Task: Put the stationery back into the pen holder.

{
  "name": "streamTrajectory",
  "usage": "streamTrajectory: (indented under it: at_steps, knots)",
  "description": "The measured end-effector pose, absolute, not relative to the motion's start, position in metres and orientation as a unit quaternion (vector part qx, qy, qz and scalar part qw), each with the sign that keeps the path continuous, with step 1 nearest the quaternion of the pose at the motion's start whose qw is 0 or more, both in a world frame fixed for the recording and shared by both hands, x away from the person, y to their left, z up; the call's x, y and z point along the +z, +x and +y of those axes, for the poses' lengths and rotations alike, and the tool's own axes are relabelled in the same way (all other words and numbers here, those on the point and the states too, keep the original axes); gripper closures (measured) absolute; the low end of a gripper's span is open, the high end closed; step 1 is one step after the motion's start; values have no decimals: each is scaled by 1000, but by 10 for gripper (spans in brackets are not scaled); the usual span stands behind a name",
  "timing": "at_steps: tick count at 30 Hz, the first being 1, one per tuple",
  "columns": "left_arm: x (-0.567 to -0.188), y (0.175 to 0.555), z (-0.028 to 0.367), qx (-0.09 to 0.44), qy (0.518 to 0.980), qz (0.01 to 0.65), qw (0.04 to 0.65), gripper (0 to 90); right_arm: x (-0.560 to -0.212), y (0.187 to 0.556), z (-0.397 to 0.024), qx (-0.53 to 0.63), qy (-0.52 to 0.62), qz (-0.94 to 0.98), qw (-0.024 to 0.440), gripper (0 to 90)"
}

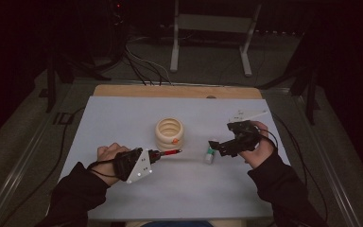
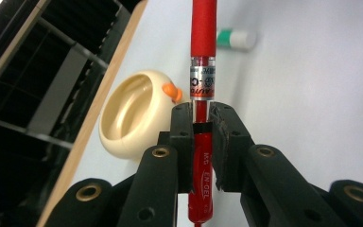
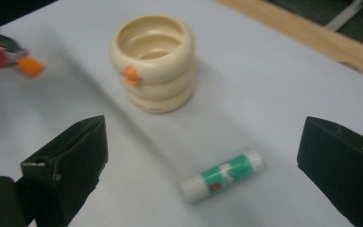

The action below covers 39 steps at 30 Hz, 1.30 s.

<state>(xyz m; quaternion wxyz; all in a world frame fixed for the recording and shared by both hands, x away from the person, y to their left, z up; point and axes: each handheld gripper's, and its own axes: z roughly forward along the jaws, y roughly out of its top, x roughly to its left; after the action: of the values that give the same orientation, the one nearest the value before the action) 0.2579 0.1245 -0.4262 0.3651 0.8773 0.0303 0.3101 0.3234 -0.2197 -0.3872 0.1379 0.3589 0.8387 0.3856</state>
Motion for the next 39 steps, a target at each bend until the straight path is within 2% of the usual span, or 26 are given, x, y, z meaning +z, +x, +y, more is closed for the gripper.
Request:
streamTrajectory:
  at_steps: [4,13,39]
  knots:
    - [-419,264,129,281,867,59,408,808,-395,319,-234,412,371,815,166,18]
    - [-407,281,136,235,833,109,489,808,-423,310,-255,443,385,791,173,18]
    - [-396,321,137,185,732,226,615,808,-472,284,-283,494,412,732,224,21]
